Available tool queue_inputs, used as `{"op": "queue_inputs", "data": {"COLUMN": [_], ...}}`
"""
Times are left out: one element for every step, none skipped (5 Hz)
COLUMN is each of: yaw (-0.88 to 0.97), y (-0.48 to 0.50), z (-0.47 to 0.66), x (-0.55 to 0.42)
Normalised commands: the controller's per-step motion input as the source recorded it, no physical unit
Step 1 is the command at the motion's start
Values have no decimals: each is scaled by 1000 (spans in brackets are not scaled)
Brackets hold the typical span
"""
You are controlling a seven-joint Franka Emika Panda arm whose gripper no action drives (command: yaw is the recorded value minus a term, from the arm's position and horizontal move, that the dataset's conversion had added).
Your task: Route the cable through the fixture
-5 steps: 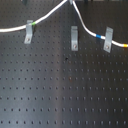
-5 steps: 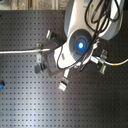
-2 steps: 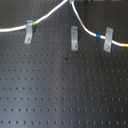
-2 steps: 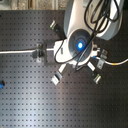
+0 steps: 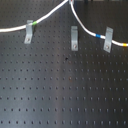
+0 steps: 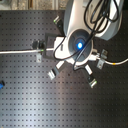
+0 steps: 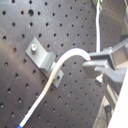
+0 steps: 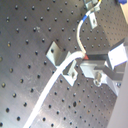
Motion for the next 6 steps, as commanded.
{"op": "queue_inputs", "data": {"yaw": [97,0,206,877,957,820], "y": [79,178,52,2,2,1], "z": [178,41,38,330,285,208], "x": [-433,-157,15,4,-2,3]}}
